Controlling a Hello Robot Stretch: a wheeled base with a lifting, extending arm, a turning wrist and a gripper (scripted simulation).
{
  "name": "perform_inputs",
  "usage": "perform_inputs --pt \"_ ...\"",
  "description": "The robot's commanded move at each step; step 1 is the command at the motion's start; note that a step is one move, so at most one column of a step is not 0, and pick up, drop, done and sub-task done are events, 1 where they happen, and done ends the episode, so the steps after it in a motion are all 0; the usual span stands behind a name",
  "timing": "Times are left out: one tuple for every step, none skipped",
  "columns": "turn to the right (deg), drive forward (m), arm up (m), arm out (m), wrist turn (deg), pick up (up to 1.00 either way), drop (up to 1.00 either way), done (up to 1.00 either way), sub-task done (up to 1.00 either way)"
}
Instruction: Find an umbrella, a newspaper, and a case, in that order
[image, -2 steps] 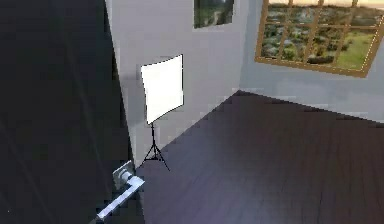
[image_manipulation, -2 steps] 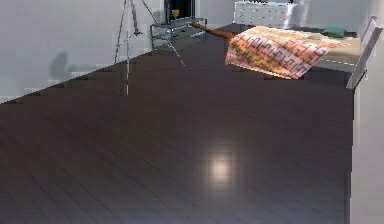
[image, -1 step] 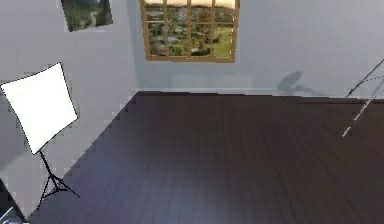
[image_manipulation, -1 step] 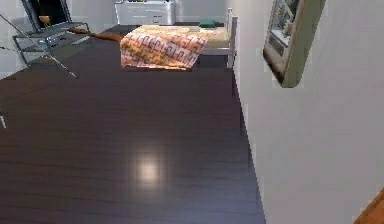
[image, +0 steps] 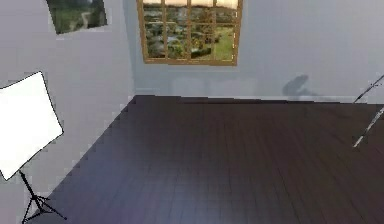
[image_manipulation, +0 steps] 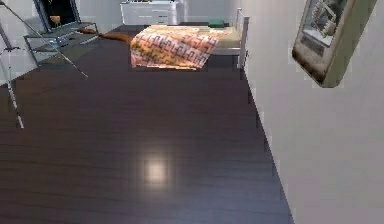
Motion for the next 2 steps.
perform_inputs --pt "45.0 0.0 0.0 0.0 0.0 0.0 0.0 0.0 0.0" --pt "45.0 0.0 0.0 0.0 0.0 0.0 0.0 0.0 0.0"
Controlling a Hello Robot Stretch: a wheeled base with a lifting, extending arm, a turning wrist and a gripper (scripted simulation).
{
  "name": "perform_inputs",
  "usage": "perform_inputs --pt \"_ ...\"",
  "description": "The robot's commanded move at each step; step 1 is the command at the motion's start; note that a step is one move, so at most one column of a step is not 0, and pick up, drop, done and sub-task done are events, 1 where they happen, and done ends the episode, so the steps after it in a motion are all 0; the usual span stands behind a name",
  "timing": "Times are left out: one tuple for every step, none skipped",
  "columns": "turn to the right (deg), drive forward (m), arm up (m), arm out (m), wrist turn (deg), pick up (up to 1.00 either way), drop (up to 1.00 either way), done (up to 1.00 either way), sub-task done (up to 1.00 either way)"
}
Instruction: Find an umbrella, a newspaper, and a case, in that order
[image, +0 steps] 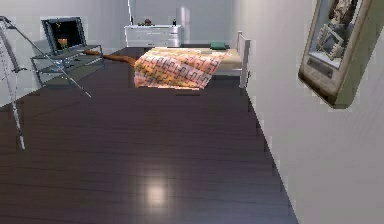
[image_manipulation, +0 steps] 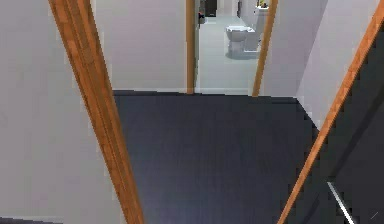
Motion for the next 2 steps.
perform_inputs --pt "3.0 0.0 0.0 0.0 0.0 0.0 0.0 0.0 0.0" --pt "0.0 0.05 0.0 0.0 0.0 0.0 0.0 0.0 0.0"
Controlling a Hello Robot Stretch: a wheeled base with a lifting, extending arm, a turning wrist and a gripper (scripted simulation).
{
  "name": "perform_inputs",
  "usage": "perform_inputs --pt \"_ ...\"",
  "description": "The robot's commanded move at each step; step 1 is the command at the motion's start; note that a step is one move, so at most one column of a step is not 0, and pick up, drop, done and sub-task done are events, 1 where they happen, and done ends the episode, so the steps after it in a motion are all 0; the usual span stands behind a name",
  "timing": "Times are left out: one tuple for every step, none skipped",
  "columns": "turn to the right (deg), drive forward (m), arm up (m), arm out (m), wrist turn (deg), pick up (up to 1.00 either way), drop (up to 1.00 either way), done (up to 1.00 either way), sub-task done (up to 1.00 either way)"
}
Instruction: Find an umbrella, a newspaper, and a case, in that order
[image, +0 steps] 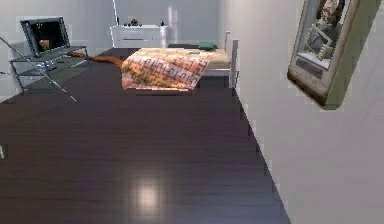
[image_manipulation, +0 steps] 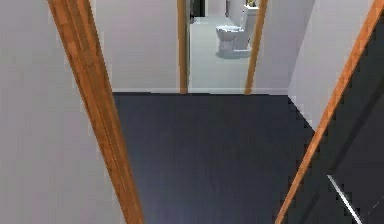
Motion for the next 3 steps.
perform_inputs --pt "-45.0 0.0 0.0 0.0 0.0 0.0 0.0 0.0 0.0" --pt "-27.0 0.0 0.0 0.0 0.0 0.0 0.0 0.0 0.0" --pt "0.0 0.2 0.0 0.0 0.0 0.0 0.0 0.0 0.0"
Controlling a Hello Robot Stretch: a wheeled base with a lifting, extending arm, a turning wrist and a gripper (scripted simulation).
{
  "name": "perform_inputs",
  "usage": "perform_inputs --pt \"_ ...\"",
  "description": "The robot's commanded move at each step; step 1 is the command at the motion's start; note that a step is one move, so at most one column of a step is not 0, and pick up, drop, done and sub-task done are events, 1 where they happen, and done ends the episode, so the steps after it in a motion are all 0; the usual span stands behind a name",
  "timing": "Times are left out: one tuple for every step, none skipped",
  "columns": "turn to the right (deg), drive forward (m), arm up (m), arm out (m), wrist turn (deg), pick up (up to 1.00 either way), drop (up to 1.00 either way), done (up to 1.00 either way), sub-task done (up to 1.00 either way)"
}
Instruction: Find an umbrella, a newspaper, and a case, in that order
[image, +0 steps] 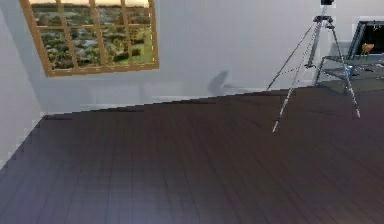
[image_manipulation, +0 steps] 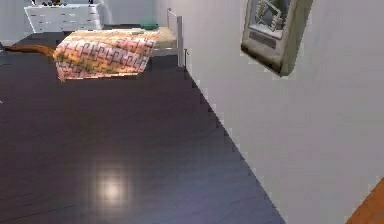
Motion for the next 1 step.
perform_inputs --pt "-45.0 0.0 0.0 0.0 0.0 0.0 0.0 0.0 0.0"
